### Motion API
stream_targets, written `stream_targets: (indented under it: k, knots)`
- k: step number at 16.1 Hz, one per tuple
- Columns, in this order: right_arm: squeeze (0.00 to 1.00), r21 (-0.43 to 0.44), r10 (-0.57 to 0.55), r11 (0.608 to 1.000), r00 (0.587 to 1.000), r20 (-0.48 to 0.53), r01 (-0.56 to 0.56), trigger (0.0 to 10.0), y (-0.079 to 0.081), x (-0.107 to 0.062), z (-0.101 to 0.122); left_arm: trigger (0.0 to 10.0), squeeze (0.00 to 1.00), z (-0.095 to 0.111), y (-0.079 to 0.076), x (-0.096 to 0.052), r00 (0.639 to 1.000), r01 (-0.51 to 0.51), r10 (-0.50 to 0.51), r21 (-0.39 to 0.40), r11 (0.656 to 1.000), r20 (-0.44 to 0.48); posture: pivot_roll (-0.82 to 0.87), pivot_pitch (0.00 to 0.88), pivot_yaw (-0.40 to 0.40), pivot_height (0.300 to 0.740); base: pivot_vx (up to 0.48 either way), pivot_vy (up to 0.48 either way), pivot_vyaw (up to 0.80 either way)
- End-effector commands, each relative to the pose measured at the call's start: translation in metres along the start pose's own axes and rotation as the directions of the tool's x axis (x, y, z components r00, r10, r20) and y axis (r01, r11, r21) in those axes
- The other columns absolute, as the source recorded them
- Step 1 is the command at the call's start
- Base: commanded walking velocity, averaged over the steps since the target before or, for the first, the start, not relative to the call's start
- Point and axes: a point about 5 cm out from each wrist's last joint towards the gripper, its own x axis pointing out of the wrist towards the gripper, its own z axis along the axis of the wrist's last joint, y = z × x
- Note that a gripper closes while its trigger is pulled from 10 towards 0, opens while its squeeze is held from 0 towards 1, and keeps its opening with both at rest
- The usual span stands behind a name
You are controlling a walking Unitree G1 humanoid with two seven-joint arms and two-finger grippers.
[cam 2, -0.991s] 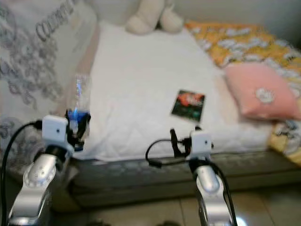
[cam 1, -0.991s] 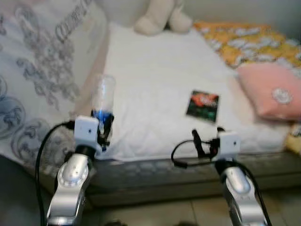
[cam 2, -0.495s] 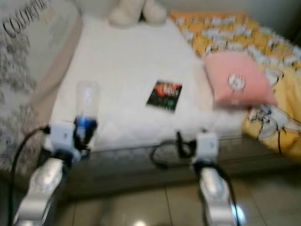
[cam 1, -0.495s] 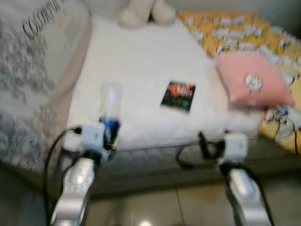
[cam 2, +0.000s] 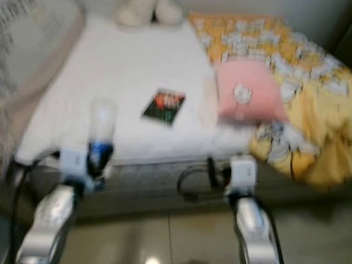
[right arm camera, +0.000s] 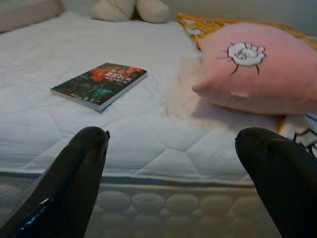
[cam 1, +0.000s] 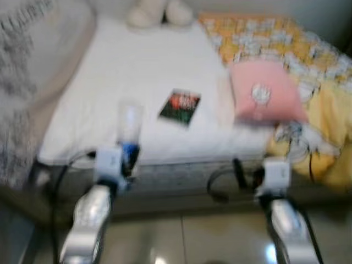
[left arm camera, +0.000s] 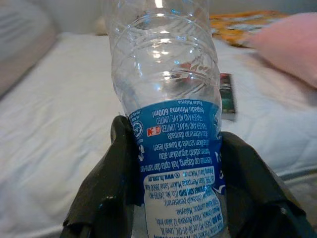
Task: Clean up the room
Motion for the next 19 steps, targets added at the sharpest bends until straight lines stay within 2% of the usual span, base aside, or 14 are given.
stream_targets:
  k: [1, 7, 10, 14, 15, 17, 19]
  knots:
    - [0.00, -0.021, -0.016, 1.000, 1.000, 0.006, 0.016, 10.0, -0.007, 0.000, 0.004, 10.0, 0.00, 0.005, -0.005, 0.003, 0.999, 0.014, -0.014, 0.002, 1.000, 0.028, -0.08, 0.000, 0.019, 0.740, 0.000, -0.480, 0.72]
    - [0.00, -0.026, -0.023, 0.999, 1.000, -0.005, 0.023, 10.0, -0.008, -0.004, 0.001, 10.0, 0.00, 0.001, -0.003, 0.004, 1.000, -0.003, 0.003, 0.020, 1.000, 0.005, -0.09, 0.000, 0.022, 0.740, 0.000, -0.459, 0.68]
    - [0.03, 0.005, -0.053, 0.999, 0.998, -0.020, 0.053, 10.0, -0.012, -0.008, -0.002, 10.0, 0.00, -0.008, -0.002, -0.002, 0.999, 0.010, -0.010, 0.004, 1.000, -0.033, -0.09, 0.000, 0.031, 0.740, 0.000, 0.000, 0.64]
    - [0.11, 0.024, -0.037, 0.999, 0.999, -0.023, 0.037, 10.0, -0.006, -0.008, -0.002, 10.0, 0.00, -0.012, 0.005, -0.008, 0.999, -0.006, 0.005, -0.006, 1.000, -0.034, -0.09, 0.000, 0.035, 0.740, 0.000, 0.000, 0.62]
    - [0.11, 0.028, -0.031, 0.999, 0.999, -0.026, 0.031, 10.0, -0.005, -0.007, -0.002, 10.0, 0.00, -0.017, 0.009, -0.009, 0.998, -0.019, 0.027, 0.132, 0.991, -0.061, -0.08, 0.000, 0.034, 0.740, 0.000, 0.000, 0.60]
    - [0.12, 0.031, -0.018, 0.999, 0.999, -0.032, 0.019, 10.0, -0.004, -0.005, -0.003, 10.0, 0.00, -0.023, 0.011, -0.010, 0.995, -0.021, 0.031, 0.110, 0.994, -0.090, -0.08, 0.000, 0.032, 0.740, 0.000, 0.000, 0.57]
    - [0.13, 0.026, -0.017, 0.999, 0.999, -0.036, 0.018, 10.0, -0.006, -0.003, -0.003, 10.0, 0.00, -0.016, 0.004, -0.008, 0.999, 0.007, -0.003, 0.083, 0.996, -0.053, -0.08, 0.000, 0.032, 0.740, 0.000, 0.000, 0.56]
